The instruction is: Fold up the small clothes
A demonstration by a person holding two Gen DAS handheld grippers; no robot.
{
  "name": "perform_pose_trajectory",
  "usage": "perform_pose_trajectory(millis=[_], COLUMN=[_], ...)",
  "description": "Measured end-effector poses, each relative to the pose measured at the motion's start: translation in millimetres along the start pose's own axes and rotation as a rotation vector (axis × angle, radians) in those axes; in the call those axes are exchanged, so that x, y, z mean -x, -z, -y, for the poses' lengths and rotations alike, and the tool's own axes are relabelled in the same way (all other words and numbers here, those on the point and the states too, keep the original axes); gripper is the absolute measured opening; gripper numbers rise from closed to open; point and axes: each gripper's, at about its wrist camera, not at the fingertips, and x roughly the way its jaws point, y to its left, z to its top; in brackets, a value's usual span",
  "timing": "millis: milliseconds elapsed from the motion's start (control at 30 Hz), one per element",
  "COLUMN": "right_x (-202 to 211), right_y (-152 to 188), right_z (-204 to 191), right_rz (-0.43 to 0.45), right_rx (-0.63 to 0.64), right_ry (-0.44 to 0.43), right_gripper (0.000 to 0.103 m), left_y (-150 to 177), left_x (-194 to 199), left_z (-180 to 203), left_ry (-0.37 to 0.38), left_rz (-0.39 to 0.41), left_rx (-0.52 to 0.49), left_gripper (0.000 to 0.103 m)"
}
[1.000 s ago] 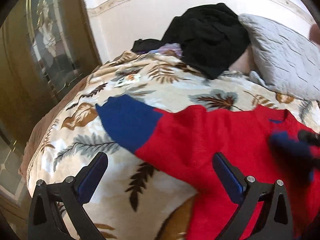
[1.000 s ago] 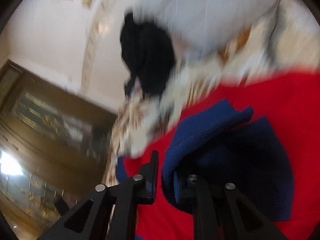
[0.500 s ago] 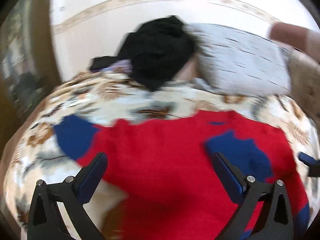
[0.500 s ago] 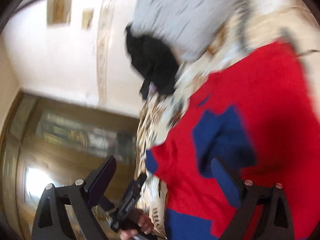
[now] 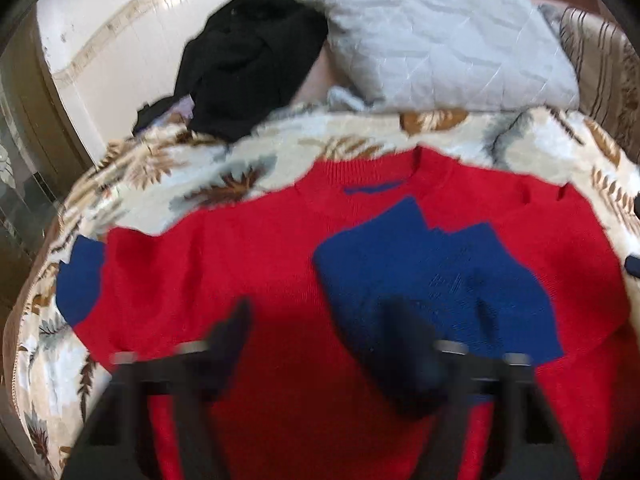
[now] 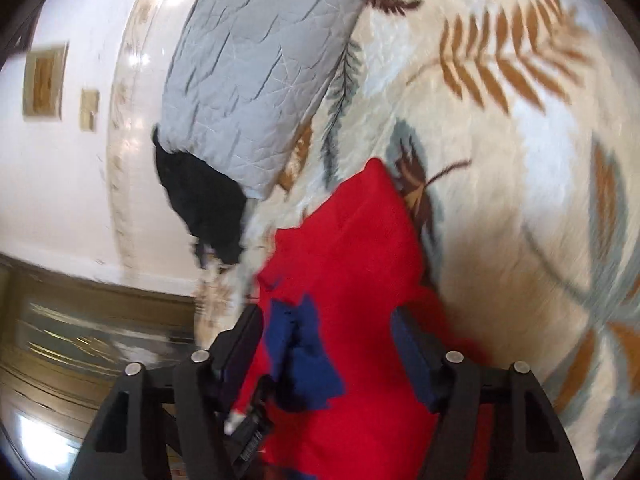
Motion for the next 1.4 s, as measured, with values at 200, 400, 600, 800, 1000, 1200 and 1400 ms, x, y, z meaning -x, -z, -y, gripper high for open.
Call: perform_pose_trajectory(millis=[200, 400, 600, 800, 1000, 1200, 1400], right_x=[-15, -23, -22, -26, -36, -41, -40], right_y=[11, 33, 40, 42, 46, 46, 51], right_z=[-28, -36, -38, -38, -44, -39, -48], right_rz=[-0.018, -0.05, -0.033, -0.039, -0.052, -0.075, -0.056], right_rx=[0.251, 0.382, 0.405, 0.424, 0.474, 0.458, 0.464], right_ry=[0.259, 0.389, 0.422, 0.45, 0.499, 0.515, 0.507], right_gripper=[0.037, 0.037, 0.037, 0.037, 0.037, 0.037, 0.036], left_y=[2, 0, -5, -5, -5, 0, 22], left_x=[-3, 3, 28, -19, -11, 6, 16], left_z=[-10, -12, 10, 12, 4, -38, -112], left_ry=[0.07, 0.153, 0.134, 0.029, 0.108, 0.165, 0.136], left_rz=[-0.019, -0.028, 0.09, -0.097, -0.073, -0.093, -0.127], left_rx=[0.049, 0.076, 0.02, 0.017, 0.031, 0.093, 0.201], left_gripper=[0.01, 0.01, 0.091, 0.068, 0.021, 0.023, 0.023])
